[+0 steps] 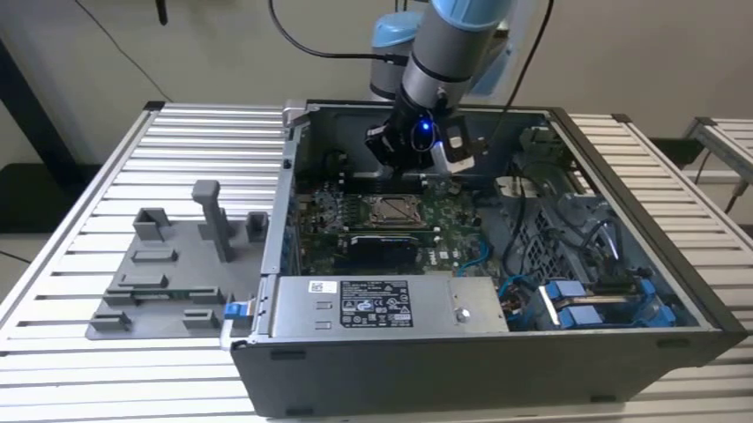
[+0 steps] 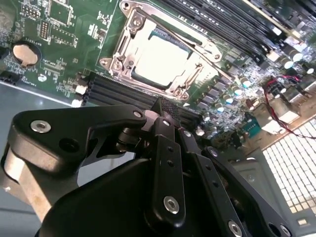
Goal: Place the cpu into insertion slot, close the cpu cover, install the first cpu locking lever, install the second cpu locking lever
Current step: 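Install the first cpu locking lever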
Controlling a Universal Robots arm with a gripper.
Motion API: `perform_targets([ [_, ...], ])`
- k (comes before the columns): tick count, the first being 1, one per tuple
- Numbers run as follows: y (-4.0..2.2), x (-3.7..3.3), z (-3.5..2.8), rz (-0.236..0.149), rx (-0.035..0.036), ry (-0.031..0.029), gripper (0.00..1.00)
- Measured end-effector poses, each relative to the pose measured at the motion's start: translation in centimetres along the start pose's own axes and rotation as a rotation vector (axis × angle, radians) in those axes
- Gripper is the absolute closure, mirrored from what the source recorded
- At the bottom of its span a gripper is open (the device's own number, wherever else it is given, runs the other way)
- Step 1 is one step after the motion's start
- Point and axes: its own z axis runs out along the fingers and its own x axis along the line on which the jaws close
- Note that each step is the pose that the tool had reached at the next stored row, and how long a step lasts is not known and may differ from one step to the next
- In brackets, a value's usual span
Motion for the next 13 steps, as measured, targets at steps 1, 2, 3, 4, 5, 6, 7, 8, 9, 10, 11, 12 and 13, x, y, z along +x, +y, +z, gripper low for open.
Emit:
perform_targets([
  [1,0.04,0.08,-0.19,0.000,0.0006,-0.0001,0.89],
  [2,0.08,0.15,-0.36,0.000,0.0013,-0.0001,0.89],
  [3,0.10,0.23,-0.51,0.000,0.0020,-0.0002,0.89],
  [4,0.10,0.33,-0.63,0.000,0.0023,-0.0003,0.89],
  [5,0.07,0.43,-0.69,0.000,0.0022,-0.0003,0.89],
  [6,0.02,0.55,-0.72,0.000,0.0021,-0.0003,0.89],
  [7,-0.06,0.71,-0.72,0.000,0.0023,-0.0003,0.89],
  [8,-0.15,0.85,-0.72,0.000,0.0023,-0.0005,0.89],
  [9,-0.24,0.97,-0.73,0.000,0.0023,-0.0005,0.89],
  [10,-0.32,1.07,-0.74,0.000,0.0024,-0.0004,0.89],
  [11,-0.44,1.18,-0.75,0.000,0.0023,-0.0005,0.89],
  [12,-0.57,1.26,-0.77,0.000,0.0023,-0.0005,0.89],
  [13,-0.75,1.32,-0.80,0.000,0.0023,-0.0004,0.89],
])
